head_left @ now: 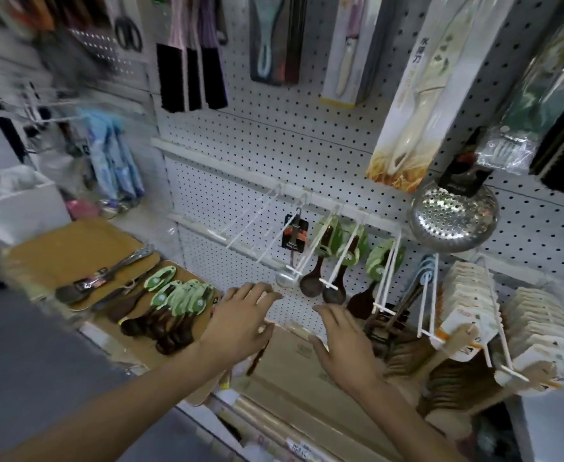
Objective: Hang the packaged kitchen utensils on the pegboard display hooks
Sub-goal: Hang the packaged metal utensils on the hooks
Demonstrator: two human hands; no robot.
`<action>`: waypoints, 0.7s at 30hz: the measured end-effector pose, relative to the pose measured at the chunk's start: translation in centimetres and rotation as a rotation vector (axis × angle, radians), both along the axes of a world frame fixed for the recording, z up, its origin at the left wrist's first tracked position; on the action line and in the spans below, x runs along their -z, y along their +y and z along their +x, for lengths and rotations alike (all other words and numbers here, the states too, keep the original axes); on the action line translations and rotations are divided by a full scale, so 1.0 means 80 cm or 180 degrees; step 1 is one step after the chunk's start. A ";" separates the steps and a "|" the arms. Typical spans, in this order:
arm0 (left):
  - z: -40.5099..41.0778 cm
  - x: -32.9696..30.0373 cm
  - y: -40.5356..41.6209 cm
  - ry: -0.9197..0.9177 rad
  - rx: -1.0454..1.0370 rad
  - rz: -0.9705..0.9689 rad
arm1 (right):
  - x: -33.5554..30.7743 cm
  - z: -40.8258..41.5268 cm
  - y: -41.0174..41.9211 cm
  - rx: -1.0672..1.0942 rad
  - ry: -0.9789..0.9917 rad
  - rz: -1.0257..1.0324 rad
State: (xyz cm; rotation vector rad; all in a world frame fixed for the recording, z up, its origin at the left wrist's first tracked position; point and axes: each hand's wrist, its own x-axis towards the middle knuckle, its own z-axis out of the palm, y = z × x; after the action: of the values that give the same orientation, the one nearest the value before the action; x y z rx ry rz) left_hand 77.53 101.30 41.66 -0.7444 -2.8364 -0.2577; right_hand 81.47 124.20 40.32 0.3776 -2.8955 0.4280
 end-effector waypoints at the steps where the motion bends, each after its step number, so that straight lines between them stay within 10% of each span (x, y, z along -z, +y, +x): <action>1: 0.004 -0.002 -0.015 0.0002 -0.0045 -0.0002 | 0.000 -0.001 -0.014 -0.0044 0.0018 0.0000; 21: 0.067 0.010 -0.471 -0.0214 -0.0819 0.0006 | 0.008 -0.020 -0.455 -0.0682 -0.0123 -0.0039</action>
State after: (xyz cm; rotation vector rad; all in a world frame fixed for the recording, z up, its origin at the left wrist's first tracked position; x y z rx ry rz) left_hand 82.88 63.66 40.83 -0.3697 -2.9535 -0.2487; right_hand 79.85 87.83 39.69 0.6886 -2.8988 0.4903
